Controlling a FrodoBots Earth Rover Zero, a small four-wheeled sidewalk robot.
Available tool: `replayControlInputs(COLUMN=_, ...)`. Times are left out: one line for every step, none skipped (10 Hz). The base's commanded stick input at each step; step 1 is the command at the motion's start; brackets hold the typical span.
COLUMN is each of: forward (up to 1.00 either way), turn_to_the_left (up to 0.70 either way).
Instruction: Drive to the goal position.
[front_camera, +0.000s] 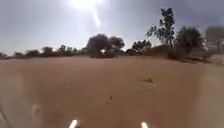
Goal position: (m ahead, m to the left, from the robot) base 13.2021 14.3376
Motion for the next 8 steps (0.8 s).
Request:
replayControlInputs(forward=0.7, turn_to_the_left=0.0)
replayControlInputs(forward=0.7, turn_to_the_left=0.0)
replayControlInputs(forward=0.7, turn_to_the_left=0.0)
replayControlInputs(forward=0.7, turn_to_the_left=0.0)
replayControlInputs(forward=0.7, turn_to_the_left=0.0)
replayControlInputs(forward=0.7, turn_to_the_left=0.0)
replayControlInputs(forward=0.7, turn_to_the_left=0.0)
replayControlInputs(forward=0.7, turn_to_the_left=0.0)
